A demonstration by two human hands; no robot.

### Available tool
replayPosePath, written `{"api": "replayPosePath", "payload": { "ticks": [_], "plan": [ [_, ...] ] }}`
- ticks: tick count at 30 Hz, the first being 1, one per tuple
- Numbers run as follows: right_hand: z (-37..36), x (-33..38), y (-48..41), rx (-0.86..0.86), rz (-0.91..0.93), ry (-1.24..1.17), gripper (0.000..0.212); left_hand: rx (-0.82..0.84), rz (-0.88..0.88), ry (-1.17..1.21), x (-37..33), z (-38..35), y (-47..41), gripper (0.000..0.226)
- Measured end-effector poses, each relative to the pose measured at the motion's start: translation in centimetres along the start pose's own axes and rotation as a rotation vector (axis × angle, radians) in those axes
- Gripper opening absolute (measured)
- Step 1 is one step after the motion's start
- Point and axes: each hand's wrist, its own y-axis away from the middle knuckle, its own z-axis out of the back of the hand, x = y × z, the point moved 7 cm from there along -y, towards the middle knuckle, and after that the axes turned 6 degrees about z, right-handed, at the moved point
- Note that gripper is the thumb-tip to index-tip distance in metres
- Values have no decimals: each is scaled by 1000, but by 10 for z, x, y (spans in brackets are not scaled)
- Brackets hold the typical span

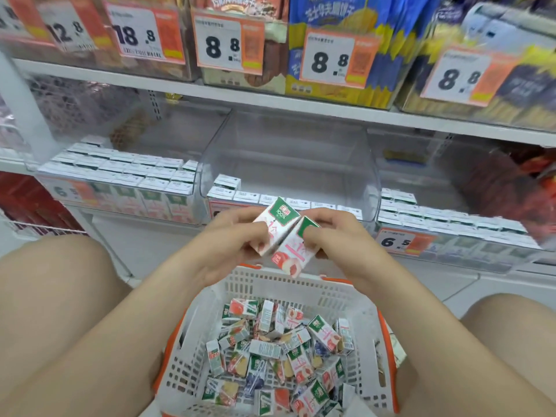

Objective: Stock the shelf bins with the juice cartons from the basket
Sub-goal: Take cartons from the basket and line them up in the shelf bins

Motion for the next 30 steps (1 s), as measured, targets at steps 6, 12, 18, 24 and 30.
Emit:
{"api": "replayPosePath", "payload": {
  "ticks": [6,12,18,24,30],
  "plan": [
    [15,3,-2,-62,75,-173,37,-63,-74,-130,-14,5,-4,31],
    [12,35,2,-201,386,245,34,-197,-307,-502,-70,32,4,26],
    [-28,71,-9,-228,684,352,40,-483,-537,-604,-116,105,14,21],
    [-103,112,-43,-212,848,328,40,-880,-502,-622,-137,206,12,28],
    [-206,152,-114,-119,1008,586,39,-1115,-343,-1003,-141,284,8,41]
  ]
}}
